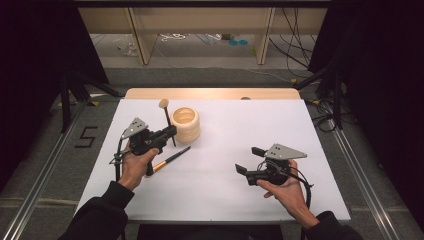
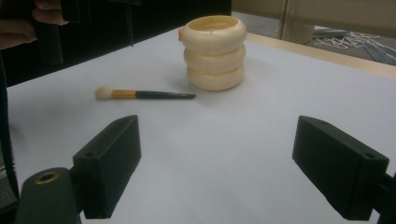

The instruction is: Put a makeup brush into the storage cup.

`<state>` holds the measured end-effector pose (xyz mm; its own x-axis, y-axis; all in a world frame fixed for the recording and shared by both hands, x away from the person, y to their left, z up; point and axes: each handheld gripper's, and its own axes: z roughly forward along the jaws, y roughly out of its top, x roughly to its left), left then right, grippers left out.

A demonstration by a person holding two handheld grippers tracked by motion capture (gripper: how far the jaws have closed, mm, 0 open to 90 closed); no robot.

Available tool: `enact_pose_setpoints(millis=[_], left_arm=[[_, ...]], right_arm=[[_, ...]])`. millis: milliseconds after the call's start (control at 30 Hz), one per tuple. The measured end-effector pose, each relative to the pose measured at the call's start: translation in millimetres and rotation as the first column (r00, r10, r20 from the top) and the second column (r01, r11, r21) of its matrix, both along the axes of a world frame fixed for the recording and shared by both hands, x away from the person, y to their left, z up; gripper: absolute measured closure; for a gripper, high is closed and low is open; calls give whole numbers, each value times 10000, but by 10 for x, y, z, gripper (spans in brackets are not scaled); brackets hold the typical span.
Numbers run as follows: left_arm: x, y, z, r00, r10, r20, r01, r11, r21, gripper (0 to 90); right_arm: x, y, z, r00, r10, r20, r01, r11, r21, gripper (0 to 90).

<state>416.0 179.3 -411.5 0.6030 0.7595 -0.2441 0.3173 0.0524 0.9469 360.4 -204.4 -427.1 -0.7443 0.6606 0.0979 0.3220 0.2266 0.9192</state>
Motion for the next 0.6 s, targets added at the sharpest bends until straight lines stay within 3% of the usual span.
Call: enact_pose_setpoints(millis=[100,133,167,467,600], left_arm=[[33,10,-7,10000,51,-23,-51,10000,-7,833],[42,8,-6,10000,77,-23,-77,10000,-26,833],[50,7,-2,10000,79,-28,-79,10000,-11,833],[173,-40,76,9999,122,113,-123,9999,50,833],[239,-61,114,9998,152,160,-153,9999,77,833]], right_arm=[[-30,-32,-17,9998,-10,218,12,10000,-66,160],[-60,-47,-11,10000,-29,-79,28,9998,-204,161],[-64,-58,-25,9999,-65,131,68,9998,-209,161],[-133,-119,-54,9998,-90,-158,85,9994,-330,161],[-130,-116,-56,10000,-35,-62,33,9993,-365,161]])
